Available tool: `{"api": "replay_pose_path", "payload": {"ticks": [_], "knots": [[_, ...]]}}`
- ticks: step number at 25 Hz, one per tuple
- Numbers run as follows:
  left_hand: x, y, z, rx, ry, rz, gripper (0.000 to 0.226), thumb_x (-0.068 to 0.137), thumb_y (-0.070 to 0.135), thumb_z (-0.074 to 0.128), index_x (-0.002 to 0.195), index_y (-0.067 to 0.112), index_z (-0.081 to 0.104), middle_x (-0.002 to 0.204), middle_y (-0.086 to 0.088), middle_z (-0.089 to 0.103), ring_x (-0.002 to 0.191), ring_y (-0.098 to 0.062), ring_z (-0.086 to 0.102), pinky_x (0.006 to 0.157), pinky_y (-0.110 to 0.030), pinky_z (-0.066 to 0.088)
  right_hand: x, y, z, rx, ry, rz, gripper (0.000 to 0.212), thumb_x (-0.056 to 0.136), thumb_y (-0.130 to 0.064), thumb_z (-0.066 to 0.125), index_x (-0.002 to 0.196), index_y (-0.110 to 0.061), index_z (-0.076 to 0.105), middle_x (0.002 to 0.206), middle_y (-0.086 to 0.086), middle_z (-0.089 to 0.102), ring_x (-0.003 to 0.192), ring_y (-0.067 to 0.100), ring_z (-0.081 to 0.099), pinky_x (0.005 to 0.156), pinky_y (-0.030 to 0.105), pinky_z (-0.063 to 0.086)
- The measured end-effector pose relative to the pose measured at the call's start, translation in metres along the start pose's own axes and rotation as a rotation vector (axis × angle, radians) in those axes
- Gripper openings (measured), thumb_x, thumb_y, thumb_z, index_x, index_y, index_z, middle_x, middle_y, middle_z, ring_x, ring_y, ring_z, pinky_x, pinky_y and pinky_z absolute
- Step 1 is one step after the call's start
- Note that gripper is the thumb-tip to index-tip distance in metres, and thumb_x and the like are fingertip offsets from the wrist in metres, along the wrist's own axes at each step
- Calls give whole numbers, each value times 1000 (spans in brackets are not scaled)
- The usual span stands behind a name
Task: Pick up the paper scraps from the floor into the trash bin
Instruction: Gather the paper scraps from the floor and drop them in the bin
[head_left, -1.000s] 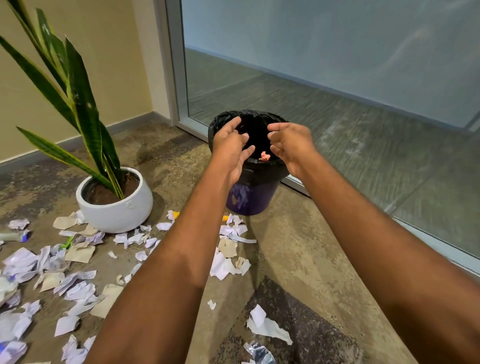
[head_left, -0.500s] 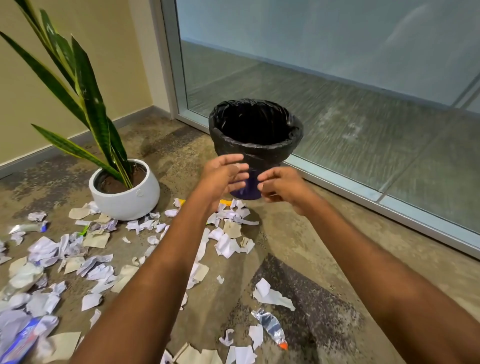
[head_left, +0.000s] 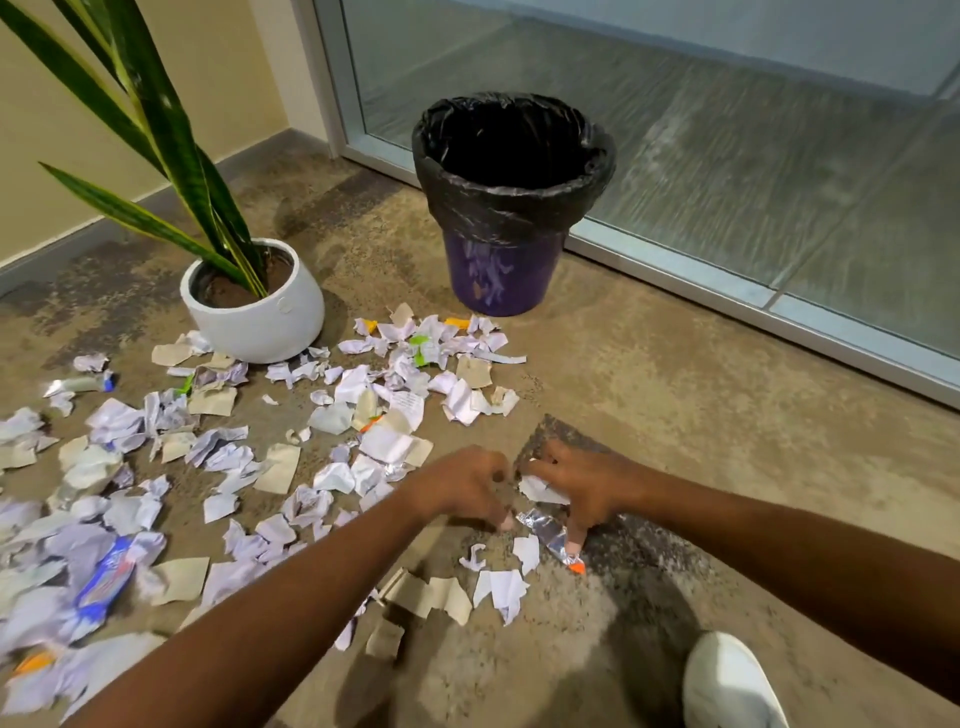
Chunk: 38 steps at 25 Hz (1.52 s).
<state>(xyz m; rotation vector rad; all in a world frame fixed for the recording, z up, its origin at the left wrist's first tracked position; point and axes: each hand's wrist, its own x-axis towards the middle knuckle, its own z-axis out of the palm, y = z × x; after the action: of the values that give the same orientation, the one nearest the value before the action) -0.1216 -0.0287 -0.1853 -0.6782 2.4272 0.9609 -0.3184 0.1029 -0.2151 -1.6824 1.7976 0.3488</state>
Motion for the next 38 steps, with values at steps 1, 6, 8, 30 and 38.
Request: {"api": "replay_pose_path", "payload": {"ticks": [1, 6, 8, 30, 38], "knots": [[-8, -1, 12, 89, -53, -9, 84, 66, 51, 94, 139, 27, 59, 129, -6, 58, 119, -27, 60, 102, -41, 54, -4, -2, 14, -33, 34, -2, 135, 52, -53, 102, 159, -28, 24, 147, 8, 32, 131, 32, 47, 97, 50, 56], [-34, 1, 62, 429, -107, -69, 135, 52, 61, 97, 158, 18, 24, 150, -12, 32, 130, -37, 54, 99, -47, 54, -26, -25, 47, 124, 125, 9, 124, 59, -32, 105, 157, -25, 28, 141, 3, 31, 119, 23, 52, 92, 39, 59], [-36, 2, 80, 446, -4, -54, 121, 60, 50, 97, 153, 18, 25, 148, -13, 32, 123, -38, 59, 94, -48, 58, -27, -32, 53, 194, 137, 23, 118, 63, -26, 103, 157, -23, 33, 139, 2, 34, 116, 21, 53, 90, 35, 56], [-50, -2, 70, 19, -48, 134, 91, 61, 42, 99, 138, 20, 57, 130, -4, 53, 118, -21, 52, 101, -37, 51, -35, -63, 77, 477, 220, -68, 29, 89, -14, 78, 117, -22, 73, 109, -6, 56, 97, 6, 56, 75, 16, 43], [-61, -4, 120, 286, 248, 87, 72, 84, 17, 78, 148, 13, 45, 144, -12, 45, 121, -26, 55, 97, -32, 50, -48, -87, 101, 308, 216, -8, 93, 67, -48, 98, 139, -19, 48, 126, -6, 42, 104, 14, 51, 87, 33, 53]]}}
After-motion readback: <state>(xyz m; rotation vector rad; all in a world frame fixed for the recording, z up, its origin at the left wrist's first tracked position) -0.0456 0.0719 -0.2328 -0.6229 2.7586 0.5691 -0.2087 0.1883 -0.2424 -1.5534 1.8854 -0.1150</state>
